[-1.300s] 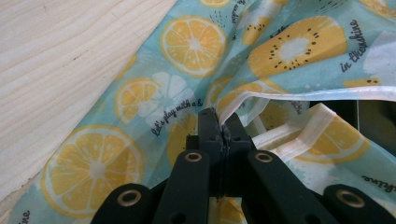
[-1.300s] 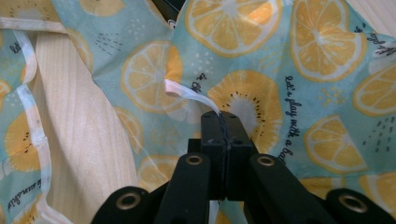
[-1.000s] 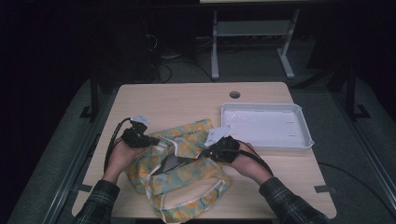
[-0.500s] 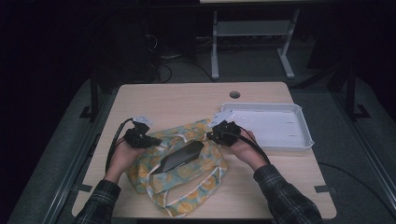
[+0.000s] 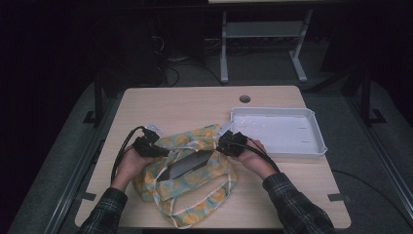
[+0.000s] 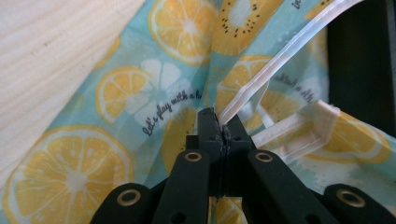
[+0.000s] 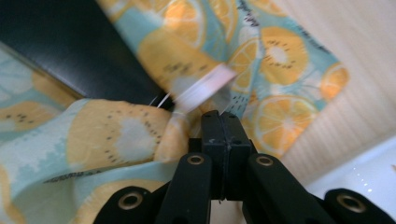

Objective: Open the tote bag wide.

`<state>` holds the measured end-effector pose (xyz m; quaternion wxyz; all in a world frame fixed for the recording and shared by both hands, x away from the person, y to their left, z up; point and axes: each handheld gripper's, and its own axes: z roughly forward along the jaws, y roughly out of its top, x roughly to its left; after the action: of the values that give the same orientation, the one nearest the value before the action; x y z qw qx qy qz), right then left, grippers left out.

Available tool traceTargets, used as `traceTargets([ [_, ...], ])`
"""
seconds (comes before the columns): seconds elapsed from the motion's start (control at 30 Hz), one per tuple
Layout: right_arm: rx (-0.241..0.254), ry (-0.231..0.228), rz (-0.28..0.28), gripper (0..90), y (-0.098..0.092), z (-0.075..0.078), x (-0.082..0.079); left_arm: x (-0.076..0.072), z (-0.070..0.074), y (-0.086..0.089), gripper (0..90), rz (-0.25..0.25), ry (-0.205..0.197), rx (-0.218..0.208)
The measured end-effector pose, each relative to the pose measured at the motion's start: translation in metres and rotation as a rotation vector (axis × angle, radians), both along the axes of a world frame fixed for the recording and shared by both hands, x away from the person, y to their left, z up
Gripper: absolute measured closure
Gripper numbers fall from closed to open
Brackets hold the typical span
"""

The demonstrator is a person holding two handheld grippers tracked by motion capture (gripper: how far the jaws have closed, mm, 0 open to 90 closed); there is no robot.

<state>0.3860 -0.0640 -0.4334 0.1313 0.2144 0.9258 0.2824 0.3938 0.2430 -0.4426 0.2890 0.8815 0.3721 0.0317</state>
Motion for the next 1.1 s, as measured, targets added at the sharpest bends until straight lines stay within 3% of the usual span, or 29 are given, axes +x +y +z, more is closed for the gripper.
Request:
traceTargets([
  [0.17,-0.026,0.014,0.031,89.6,0.005,-0.004,-0.004,0.002,-0.006,-0.001,88.7,-0.012,0.028,0.028],
  [0.43,-0.035,0.043,0.027,89.7,0.008,-0.008,-0.003,0.002,-0.007,-0.001,88.7,-0.001,0.028,-0.003],
  [0.57,-0.088,0.064,0.028,89.8,0.012,-0.016,-0.003,0.002,-0.007,0.0,88.7,-0.001,0.027,0.001],
  [0.8,-0.086,0.079,0.028,89.8,0.009,-0.016,-0.002,0.004,-0.007,0.008,88.9,0.026,0.02,0.011],
  [0.9,-0.086,0.084,0.025,89.8,0.01,-0.016,-0.003,0.004,-0.005,0.008,89.0,0.017,0.013,0.048],
  [0.97,-0.091,0.078,0.038,89.9,0.01,-0.016,-0.004,0.002,-0.006,0.005,88.8,0.034,0.007,0.036],
  [1.0,-0.09,0.079,0.038,89.8,0.01,-0.016,-0.004,0.003,-0.005,0.007,88.6,0.011,0.005,0.06],
  [1.1,-0.084,0.084,0.035,89.7,0.009,-0.016,-0.004,0.002,-0.006,0.007,86.3,0.026,0.004,0.031],
])
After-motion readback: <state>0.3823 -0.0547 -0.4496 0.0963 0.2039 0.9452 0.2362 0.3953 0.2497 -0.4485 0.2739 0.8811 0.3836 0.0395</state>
